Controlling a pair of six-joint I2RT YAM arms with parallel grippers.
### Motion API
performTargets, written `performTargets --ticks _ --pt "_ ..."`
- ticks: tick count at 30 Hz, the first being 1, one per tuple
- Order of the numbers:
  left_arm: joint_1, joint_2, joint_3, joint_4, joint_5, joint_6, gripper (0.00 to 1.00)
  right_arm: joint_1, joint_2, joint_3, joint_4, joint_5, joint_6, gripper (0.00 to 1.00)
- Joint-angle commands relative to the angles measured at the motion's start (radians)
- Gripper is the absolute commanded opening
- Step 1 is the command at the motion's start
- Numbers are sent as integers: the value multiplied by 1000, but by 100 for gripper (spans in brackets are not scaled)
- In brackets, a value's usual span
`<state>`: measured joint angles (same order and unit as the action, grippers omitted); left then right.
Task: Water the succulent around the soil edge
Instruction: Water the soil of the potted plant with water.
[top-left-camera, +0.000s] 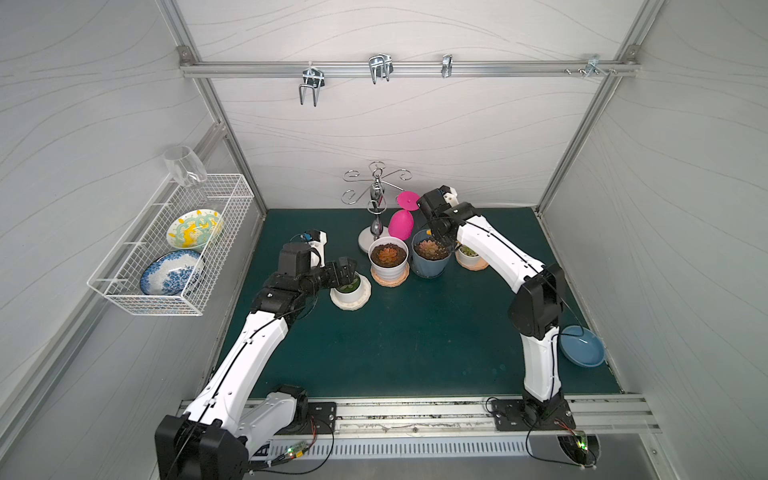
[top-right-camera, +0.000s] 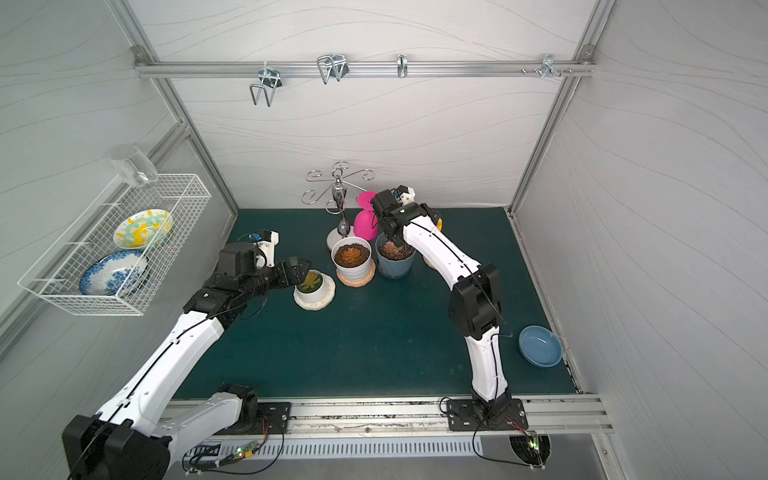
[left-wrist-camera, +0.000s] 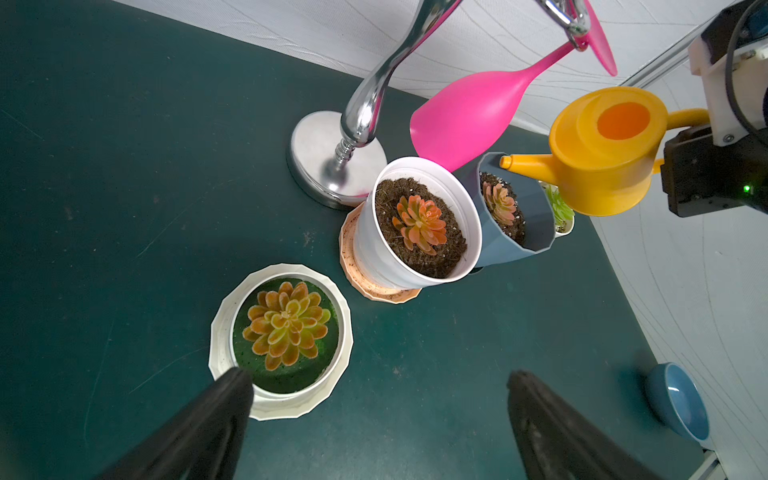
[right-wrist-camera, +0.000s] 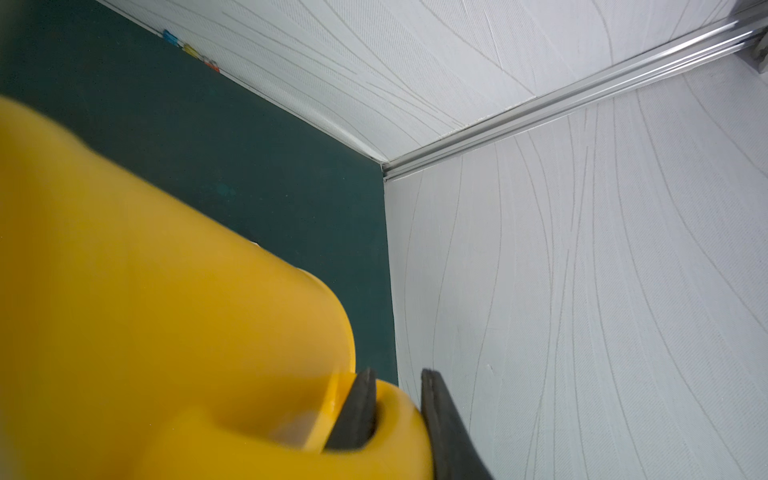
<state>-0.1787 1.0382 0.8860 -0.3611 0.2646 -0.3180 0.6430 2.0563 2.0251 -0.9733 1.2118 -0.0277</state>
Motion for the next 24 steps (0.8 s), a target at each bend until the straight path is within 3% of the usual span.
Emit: performTargets --ticks 1,24 --pt "-1 -15 27 29 -7 -4 100 20 4 36 35 5 -8 0" --pt "-1 -20 25 29 -12 -6 100 102 -75 -41 19 33 -3 0"
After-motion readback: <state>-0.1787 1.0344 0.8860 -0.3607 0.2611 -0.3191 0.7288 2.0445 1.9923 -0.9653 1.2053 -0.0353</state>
